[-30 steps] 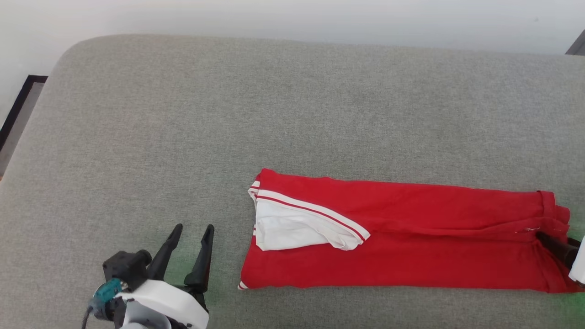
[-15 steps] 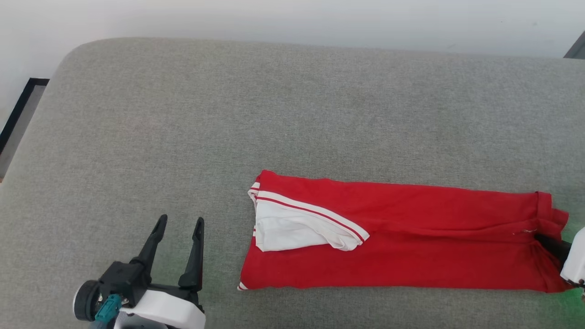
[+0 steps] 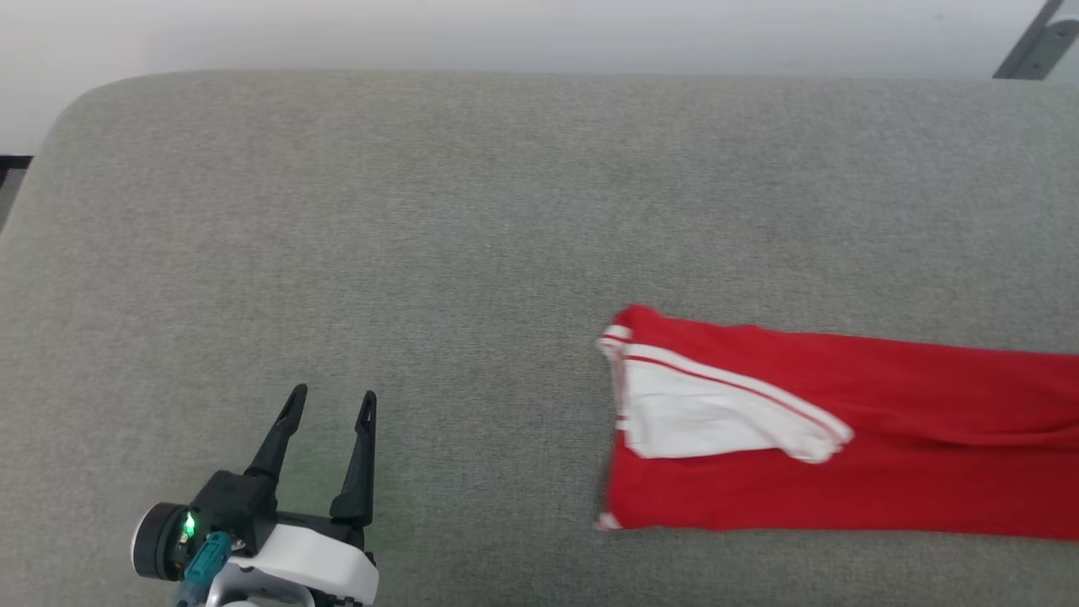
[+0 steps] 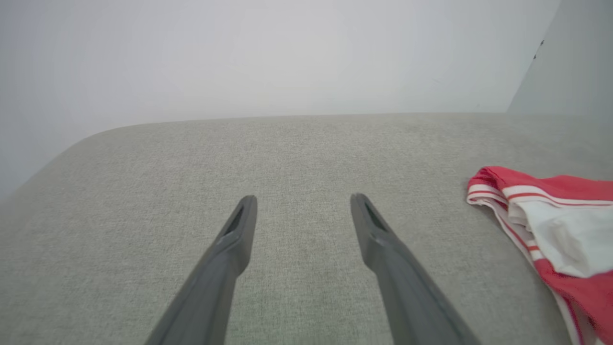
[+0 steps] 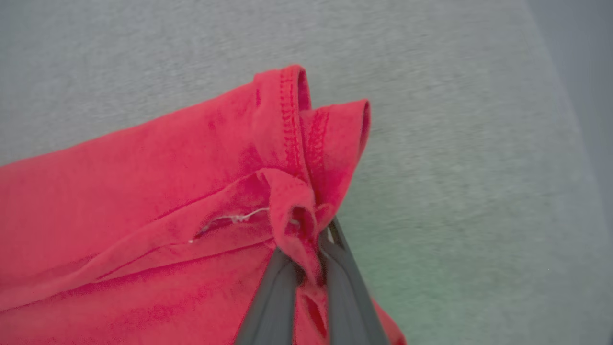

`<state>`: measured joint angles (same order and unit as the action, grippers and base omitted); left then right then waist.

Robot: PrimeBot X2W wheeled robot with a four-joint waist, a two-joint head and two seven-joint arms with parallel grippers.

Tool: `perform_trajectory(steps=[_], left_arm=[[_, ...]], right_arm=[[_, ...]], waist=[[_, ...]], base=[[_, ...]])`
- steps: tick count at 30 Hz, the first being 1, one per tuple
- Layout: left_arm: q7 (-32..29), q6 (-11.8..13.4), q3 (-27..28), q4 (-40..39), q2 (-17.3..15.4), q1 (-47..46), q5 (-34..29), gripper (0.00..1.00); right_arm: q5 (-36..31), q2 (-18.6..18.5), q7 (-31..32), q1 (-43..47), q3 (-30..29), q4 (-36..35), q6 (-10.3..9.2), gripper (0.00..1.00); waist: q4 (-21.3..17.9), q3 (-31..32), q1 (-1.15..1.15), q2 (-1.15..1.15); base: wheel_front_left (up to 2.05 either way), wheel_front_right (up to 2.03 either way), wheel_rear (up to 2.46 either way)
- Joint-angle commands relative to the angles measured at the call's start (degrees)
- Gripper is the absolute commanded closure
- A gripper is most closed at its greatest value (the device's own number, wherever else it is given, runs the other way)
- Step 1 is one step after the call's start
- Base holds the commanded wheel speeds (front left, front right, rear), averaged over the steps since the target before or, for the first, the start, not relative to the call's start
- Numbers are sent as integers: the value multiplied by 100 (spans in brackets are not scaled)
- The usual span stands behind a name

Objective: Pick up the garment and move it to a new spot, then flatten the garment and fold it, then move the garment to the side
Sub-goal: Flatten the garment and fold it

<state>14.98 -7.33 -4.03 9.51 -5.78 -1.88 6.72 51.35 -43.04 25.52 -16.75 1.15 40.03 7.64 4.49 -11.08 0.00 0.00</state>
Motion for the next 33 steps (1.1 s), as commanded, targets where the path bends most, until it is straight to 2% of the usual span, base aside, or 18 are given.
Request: perform_trajectory(steps=[1, 5, 8, 14, 17, 22, 28, 33], left_arm=[[28, -19, 17, -21, -23, -54, -23, 0], [28, -19, -17, -66, -53, -75, 4, 0], [28, -15, -40, -90, -69, -41, -19, 0], [28, -16, -26, -27, -78, 91, 19, 0], [28, -16, -14, -23, -64, 178, 27, 0], [28, -16, 73, -29, -60, 337, 80, 0], [28, -16, 0, 11, -8, 359, 156, 0], [28, -16, -72, 57, 40, 342, 223, 0]], right_arm=[[-48, -99, -83, 2, -83, 79, -28, 100], [-113, -282, -318, -166, -406, 398, -21, 100], [-98, -287, -414, -231, -552, 554, -21, 100], [-40, -154, -322, -38, -387, 237, -19, 100], [3, -107, -241, 118, -235, -186, -18, 100], [127, 88, -15, 413, 84, -1318, -17, 100], [-105, 440, 410, 750, 723, -2710, -17, 100], [-317, 728, 730, 811, 1119, -3381, -17, 100]], waist=[[-59, -29, 0, 0], [-179, -59, 0, 0], [-233, -19, 0, 0], [-277, 173, 0, 0], [-264, 296, 0, 0], [-221, 437, 0, 0], [-34, 525, 0, 0], [139, 566, 0, 0]], base=[[0, 0, 0], [0, 0, 0], [0, 0, 0], [0, 0, 0], [0, 0, 0], [0, 0, 0], [0, 0, 0], [0, 0, 0]])
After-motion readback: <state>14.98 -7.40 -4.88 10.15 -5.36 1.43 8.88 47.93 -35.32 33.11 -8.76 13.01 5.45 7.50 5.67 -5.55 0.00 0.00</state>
